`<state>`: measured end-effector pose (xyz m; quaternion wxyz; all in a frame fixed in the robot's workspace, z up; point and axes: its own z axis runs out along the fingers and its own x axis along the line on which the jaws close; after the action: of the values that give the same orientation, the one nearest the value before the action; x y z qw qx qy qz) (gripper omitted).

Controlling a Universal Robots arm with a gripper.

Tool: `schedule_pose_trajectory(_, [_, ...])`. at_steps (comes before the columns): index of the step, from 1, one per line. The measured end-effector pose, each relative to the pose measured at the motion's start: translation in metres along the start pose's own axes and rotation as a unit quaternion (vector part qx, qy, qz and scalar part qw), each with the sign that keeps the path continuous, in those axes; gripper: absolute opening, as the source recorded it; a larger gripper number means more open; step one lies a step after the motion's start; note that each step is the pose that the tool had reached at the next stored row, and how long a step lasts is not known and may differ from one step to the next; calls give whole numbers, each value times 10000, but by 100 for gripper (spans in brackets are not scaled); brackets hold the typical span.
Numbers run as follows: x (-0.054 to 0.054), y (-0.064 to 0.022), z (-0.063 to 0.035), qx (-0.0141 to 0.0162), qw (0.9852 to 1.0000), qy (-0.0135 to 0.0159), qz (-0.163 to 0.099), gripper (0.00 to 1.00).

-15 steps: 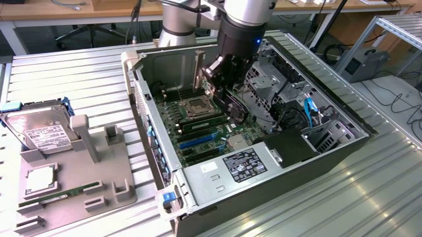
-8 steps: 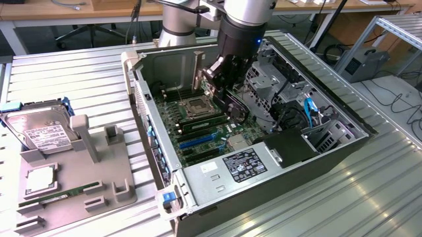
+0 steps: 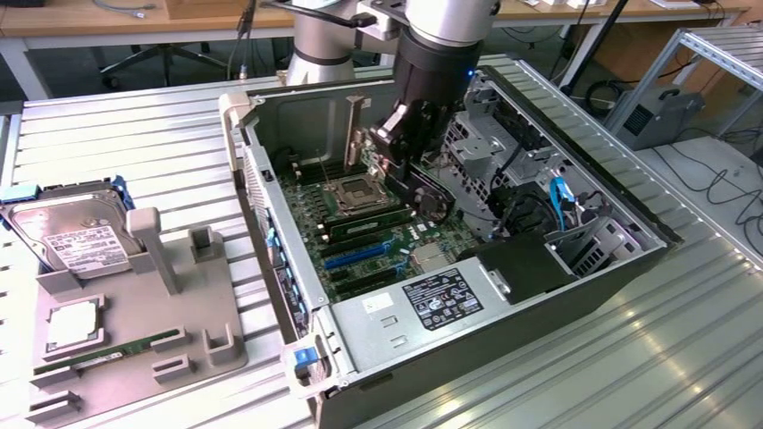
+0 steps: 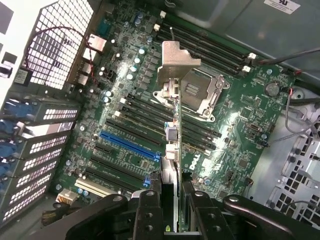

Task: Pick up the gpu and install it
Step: 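Insert the gpu into the slot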

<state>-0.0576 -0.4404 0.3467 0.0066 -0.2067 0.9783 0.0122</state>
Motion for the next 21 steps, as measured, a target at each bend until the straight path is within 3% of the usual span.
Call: schedule_pose_trajectory(21, [0, 0, 0, 83, 9989, 50, -457, 26])
